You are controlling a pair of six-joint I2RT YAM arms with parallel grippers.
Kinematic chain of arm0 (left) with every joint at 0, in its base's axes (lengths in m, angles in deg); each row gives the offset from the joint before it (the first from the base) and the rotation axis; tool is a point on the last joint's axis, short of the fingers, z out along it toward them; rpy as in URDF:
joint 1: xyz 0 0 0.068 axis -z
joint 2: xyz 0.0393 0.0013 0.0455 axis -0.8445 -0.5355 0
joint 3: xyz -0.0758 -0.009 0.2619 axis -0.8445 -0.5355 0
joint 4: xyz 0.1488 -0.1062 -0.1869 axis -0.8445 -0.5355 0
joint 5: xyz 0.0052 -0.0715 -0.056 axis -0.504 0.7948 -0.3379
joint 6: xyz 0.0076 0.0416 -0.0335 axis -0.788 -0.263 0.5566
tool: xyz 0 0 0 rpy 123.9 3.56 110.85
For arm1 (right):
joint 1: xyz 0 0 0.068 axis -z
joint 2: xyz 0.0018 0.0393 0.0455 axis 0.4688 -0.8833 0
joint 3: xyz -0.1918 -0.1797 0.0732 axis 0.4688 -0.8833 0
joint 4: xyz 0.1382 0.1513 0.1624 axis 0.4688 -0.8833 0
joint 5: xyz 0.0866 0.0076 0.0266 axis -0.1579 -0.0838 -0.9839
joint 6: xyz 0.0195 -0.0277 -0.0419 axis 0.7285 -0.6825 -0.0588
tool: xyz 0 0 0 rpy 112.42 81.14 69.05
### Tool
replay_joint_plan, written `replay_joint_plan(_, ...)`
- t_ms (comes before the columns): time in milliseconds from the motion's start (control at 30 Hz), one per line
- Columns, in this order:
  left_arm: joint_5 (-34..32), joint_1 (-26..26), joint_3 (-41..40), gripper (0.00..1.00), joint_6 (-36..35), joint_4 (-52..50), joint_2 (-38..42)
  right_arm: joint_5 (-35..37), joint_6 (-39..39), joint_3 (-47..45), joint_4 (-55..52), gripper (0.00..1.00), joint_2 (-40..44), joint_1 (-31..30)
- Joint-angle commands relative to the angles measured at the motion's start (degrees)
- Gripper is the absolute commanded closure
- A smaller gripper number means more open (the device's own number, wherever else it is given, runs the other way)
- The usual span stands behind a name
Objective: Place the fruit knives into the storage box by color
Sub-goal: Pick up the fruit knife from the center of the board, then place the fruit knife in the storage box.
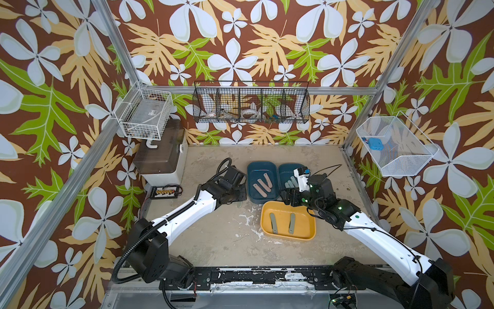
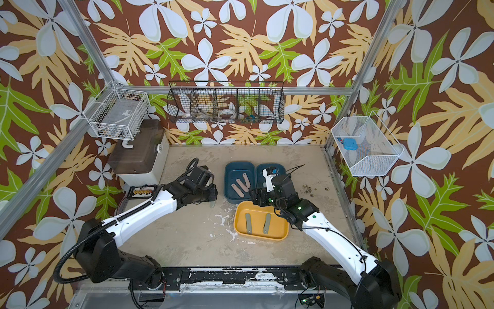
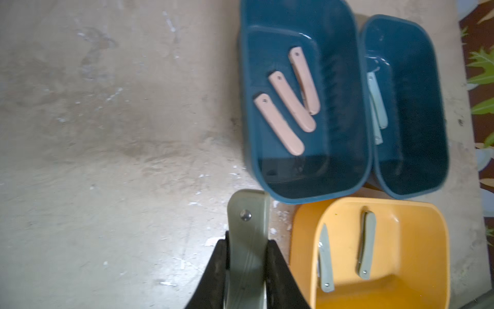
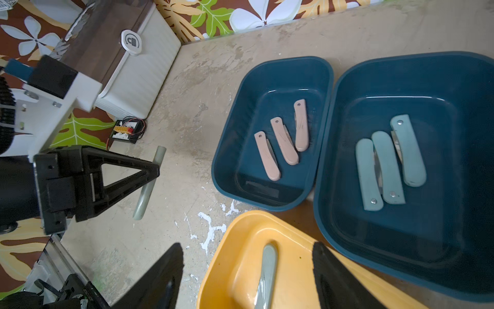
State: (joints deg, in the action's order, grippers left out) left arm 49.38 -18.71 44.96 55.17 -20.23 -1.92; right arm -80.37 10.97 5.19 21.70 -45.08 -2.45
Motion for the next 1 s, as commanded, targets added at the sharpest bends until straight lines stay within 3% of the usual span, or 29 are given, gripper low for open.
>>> replay_joint_plan(0,-1.96,3.90,3.50,0.84,3.07,-0.63,-2.36,-0.34,0.51,-1.21,-1.96,0.23,2.42,0.18)
replay_joint_plan(467,-1.51,15.87,13.59,0.84,5.93,2.28,-15.80,2.44,5.37,-8.62,-11.86,0.23,19.88,1.67)
replay_joint_plan(967,-0.18,21.91,15.85,0.84,8.82,6.28,-25.42,3.79,5.38,-7.68,-13.94,0.23,21.01,1.67)
